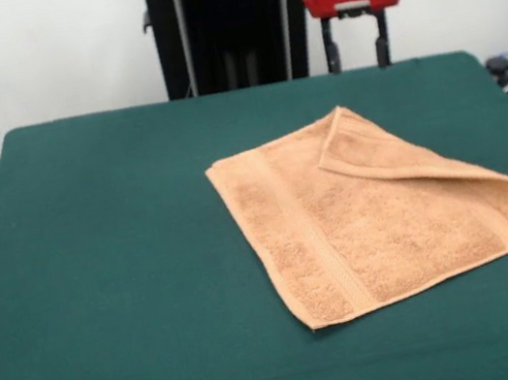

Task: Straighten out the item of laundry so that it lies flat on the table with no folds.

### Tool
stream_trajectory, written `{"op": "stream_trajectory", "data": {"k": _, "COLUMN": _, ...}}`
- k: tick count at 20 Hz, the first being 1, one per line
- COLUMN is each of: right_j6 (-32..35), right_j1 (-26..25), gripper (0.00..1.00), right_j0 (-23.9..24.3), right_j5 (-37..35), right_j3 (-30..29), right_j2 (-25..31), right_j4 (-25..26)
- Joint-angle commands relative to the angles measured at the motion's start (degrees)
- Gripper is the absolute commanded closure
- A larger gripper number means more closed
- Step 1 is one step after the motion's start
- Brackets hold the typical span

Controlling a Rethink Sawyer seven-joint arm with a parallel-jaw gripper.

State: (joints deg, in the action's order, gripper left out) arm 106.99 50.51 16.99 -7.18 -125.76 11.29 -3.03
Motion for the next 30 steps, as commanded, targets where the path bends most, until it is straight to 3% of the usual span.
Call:
{"op": "stream_trajectory", "data": {"k": 1, "right_j6": 9.1, "right_j1": -2.3, "gripper": 0.00, "right_j0": 1.3, "right_j5": -3.4, "right_j3": 3.4, "right_j2": -1.0, "right_j4": -2.6}}
{"op": "stream_trajectory", "data": {"k": 8, "right_j6": 8.5, "right_j1": -7.6, "gripper": 0.00, "right_j0": 2.9, "right_j5": -0.2, "right_j3": 6.2, "right_j2": 0.6, "right_j4": -2.0}}
{"op": "stream_trajectory", "data": {"k": 19, "right_j6": 4.7, "right_j1": -18.5, "gripper": 0.00, "right_j0": 6.2, "right_j5": 3.0, "right_j3": 15.1, "right_j2": 1.9, "right_j4": 1.4}}
{"op": "stream_trajectory", "data": {"k": 30, "right_j6": 5.2, "right_j1": -18.0, "gripper": 0.00, "right_j0": 4.3, "right_j5": 1.0, "right_j3": 16.7, "right_j2": -0.7, "right_j4": 2.3}}
